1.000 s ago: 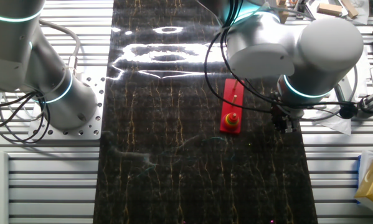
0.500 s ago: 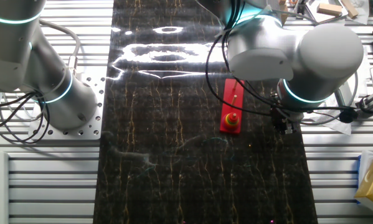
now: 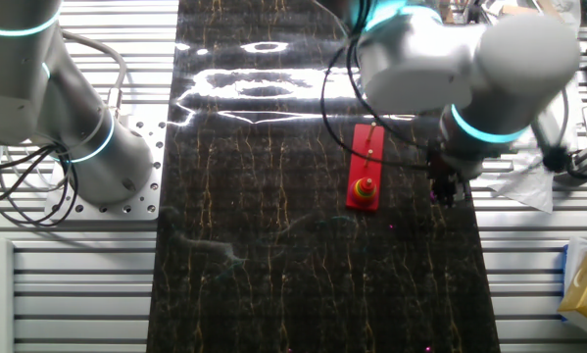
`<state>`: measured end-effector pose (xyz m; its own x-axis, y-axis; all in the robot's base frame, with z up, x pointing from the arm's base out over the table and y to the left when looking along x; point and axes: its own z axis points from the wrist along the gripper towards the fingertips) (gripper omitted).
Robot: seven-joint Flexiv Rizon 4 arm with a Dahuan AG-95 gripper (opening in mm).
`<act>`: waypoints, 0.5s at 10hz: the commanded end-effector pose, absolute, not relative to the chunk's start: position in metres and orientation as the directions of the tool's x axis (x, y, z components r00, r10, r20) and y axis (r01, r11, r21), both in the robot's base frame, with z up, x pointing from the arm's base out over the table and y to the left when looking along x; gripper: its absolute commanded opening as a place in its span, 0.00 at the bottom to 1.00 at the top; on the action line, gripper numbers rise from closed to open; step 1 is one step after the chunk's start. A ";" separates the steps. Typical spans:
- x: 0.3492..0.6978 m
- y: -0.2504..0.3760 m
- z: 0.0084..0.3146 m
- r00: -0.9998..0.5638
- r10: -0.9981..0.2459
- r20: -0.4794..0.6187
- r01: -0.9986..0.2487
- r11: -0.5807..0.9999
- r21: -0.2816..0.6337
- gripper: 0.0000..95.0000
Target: Take out one Hanoi block and throw it aside
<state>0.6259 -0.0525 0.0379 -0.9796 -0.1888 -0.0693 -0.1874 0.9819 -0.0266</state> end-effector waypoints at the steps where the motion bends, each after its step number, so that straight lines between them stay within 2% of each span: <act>1: 0.623 -0.048 0.060 -0.977 -0.206 -0.057 -0.202 0.978 -0.056 0.20; 5: 0.619 -0.037 0.088 -0.985 -0.166 -0.052 -0.163 0.985 -0.048 0.20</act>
